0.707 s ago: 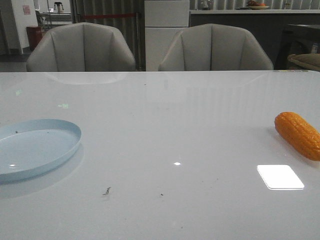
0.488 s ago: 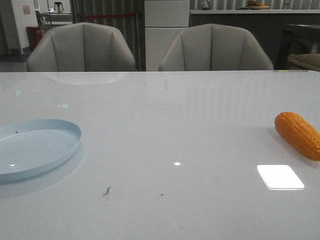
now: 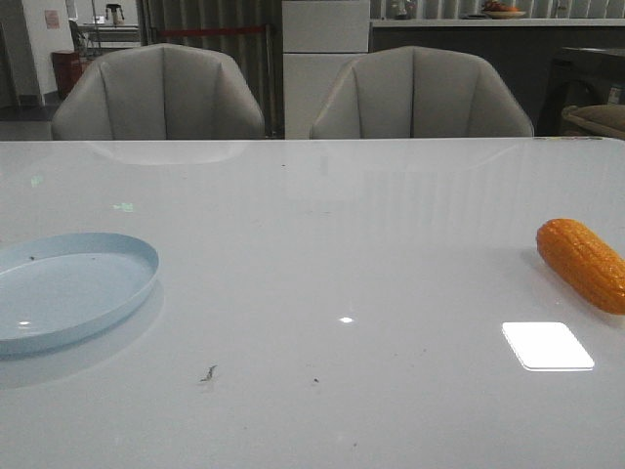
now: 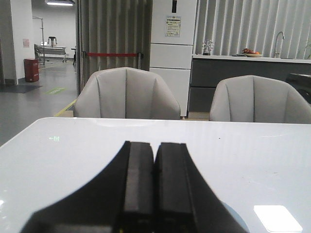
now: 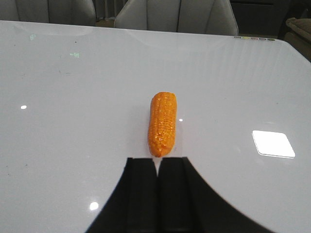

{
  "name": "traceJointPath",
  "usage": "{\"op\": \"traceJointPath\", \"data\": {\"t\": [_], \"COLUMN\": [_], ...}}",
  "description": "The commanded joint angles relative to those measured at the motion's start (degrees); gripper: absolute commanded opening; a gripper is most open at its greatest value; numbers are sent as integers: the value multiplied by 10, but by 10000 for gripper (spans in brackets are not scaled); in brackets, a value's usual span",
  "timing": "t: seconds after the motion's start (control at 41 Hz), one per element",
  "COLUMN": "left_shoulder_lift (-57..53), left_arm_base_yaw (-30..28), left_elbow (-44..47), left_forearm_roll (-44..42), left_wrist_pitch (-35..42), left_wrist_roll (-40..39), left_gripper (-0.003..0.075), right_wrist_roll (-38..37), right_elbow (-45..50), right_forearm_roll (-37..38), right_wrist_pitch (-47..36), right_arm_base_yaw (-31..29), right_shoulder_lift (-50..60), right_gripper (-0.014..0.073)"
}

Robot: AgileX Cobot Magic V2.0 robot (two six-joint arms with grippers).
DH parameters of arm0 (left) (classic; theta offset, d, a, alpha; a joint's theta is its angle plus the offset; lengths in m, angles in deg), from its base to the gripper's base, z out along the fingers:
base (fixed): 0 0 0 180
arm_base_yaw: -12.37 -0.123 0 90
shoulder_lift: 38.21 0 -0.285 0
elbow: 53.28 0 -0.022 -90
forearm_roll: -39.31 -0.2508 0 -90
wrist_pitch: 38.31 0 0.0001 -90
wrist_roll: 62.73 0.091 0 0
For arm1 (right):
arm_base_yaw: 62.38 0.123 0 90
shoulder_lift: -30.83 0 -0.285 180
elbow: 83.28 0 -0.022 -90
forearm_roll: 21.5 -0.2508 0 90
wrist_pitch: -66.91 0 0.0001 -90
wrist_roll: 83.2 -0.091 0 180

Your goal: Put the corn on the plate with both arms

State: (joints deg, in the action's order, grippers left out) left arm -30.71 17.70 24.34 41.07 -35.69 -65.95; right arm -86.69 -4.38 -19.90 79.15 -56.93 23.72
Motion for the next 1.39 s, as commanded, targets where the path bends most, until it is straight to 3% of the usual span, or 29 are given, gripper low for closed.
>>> {"op": "traceJointPath", "data": {"t": [0.0, 0.341, 0.61, 0.707, 0.854, 1.146, 1.366], "left_shoulder_lift": [-1, -1, -1, -1, 9, 196, 347], "left_arm_base_yaw": [-1, -1, -1, -1, -1, -1, -1], "left_elbow": [1, 0, -24, -70, -168, -385, -429], "left_forearm_roll": [0, 0, 0, 0, 0, -4, -4], "left_wrist_pitch": [46, 75, 140, 140, 139, 130, 123], "left_wrist_roll": [0, 0, 0, 0, 0, 0, 0], "left_gripper": [90, 90, 90, 90, 90, 90, 90], "right_wrist_roll": [0, 0, -12, -16, -16, -15, -15], "right_elbow": [-10, -10, -22, -82, -212, -389, -407], "right_forearm_roll": [2, 2, -22, -65, -69, -69, -69], "right_wrist_pitch": [-52, -86, -231, -265, -251, -264, -221], "right_arm_base_yaw": [0, 0, 0, 0, 0, 0, 0], "right_shoulder_lift": [12, 12, 12, 12, -15, -204, -342], "right_gripper": [27, 27, 27, 28, 29, 29, 29]}}
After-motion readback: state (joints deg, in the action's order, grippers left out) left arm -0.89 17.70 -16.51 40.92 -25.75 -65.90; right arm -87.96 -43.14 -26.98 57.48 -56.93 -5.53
